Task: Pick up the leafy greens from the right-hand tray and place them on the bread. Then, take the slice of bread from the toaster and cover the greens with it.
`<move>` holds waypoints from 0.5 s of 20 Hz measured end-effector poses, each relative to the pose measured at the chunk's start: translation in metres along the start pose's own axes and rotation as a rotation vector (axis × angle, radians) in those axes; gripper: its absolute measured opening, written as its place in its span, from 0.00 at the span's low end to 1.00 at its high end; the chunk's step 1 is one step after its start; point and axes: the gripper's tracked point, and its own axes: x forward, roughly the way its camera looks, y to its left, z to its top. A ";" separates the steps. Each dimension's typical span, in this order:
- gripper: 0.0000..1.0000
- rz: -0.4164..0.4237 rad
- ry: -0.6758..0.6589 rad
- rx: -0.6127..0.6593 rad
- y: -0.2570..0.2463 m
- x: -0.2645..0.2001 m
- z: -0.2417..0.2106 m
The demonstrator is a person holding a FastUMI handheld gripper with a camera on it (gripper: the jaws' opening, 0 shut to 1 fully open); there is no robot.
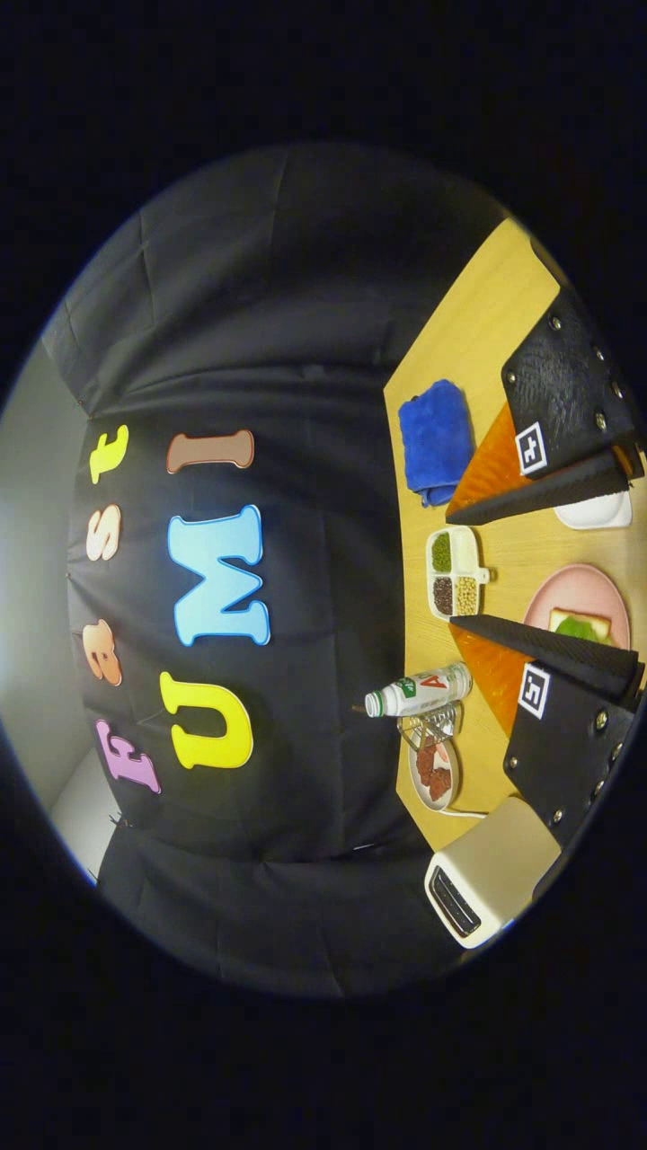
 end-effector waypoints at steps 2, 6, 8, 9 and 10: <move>0.62 -0.008 -0.019 -0.008 -0.026 0.000 0.010; 0.62 0.010 -0.073 -0.029 -0.074 -0.007 0.028; 0.62 0.028 -0.090 -0.025 -0.102 -0.009 0.035; 0.62 0.018 -0.103 -0.040 -0.120 -0.010 0.038; 0.62 0.006 -0.124 -0.063 -0.140 -0.013 0.042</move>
